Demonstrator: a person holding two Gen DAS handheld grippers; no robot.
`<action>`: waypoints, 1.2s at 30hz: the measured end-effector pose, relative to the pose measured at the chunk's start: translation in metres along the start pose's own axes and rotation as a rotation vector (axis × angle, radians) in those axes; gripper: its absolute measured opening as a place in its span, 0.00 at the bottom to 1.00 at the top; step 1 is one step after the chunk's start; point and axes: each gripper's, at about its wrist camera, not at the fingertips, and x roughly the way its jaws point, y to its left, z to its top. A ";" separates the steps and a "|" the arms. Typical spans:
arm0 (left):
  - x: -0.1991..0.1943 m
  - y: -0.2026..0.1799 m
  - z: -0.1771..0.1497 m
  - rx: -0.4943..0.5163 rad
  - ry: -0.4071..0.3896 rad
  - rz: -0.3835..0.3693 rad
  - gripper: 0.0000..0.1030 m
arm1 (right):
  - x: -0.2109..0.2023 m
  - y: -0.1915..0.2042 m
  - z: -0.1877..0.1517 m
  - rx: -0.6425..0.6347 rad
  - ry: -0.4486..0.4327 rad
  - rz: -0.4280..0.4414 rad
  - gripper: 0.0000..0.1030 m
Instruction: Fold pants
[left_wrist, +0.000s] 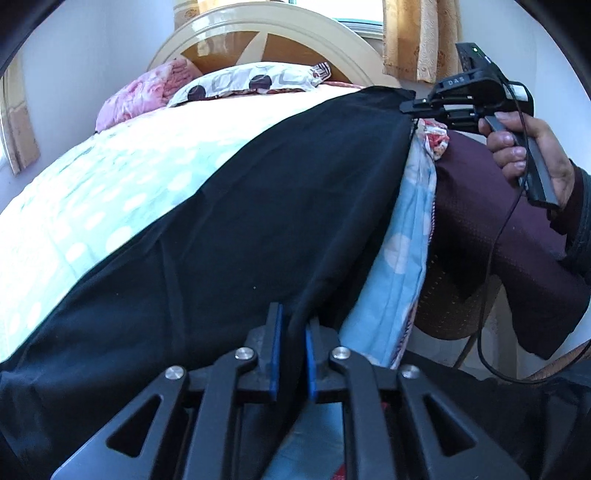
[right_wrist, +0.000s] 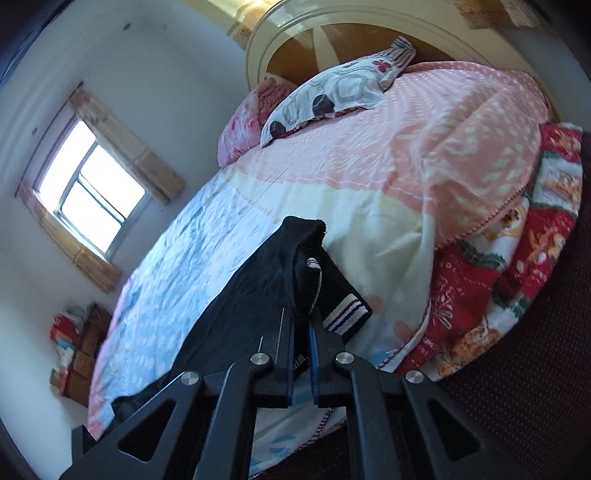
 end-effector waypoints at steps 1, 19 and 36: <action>-0.002 0.000 -0.001 -0.005 -0.001 -0.001 0.19 | 0.000 -0.001 0.001 0.004 0.009 0.002 0.07; -0.026 0.052 -0.020 -0.150 -0.056 0.140 0.70 | 0.047 0.002 0.078 -0.019 0.182 -0.059 0.38; -0.013 0.048 -0.025 -0.127 -0.028 0.117 0.82 | 0.030 0.039 0.052 -0.377 0.075 -0.402 0.31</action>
